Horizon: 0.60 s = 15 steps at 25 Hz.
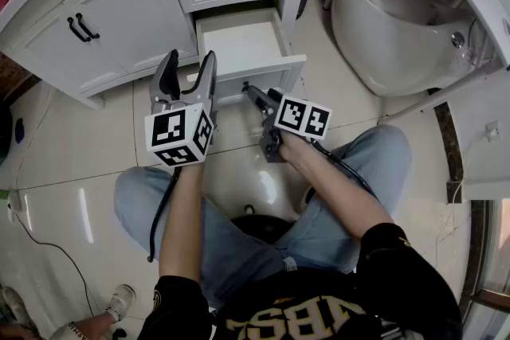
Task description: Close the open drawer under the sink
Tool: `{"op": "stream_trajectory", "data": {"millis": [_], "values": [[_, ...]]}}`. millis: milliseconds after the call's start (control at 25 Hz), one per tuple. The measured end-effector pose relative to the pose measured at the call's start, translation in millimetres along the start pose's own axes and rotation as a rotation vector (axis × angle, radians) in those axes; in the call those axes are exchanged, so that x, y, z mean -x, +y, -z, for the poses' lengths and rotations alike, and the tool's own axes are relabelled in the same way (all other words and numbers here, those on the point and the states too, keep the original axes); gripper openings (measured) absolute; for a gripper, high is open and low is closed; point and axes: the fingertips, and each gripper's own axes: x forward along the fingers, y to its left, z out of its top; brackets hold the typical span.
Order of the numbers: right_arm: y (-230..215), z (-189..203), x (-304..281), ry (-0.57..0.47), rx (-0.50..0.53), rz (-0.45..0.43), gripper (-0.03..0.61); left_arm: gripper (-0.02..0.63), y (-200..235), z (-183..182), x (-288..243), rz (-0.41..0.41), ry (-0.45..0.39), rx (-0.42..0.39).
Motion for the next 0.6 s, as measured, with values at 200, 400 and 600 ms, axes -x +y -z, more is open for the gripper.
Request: {"op": "stream_trajectory", "data": {"millis": [200,400,600], "values": [[-34,14,-20,0.008,-0.304,0.003,0.282,0.298,11,1,-5,-0.021,0.0,0.034],[-35,11,-40,-0.034,-0.444,-0.102,0.233,0.298,17,2,-9,-0.038,0.003,0.07],[-23,5,-58,-0.051,-0.493,-0.202,0.153,0.298,21,9,-15,-0.051,0.019,0.11]]}}
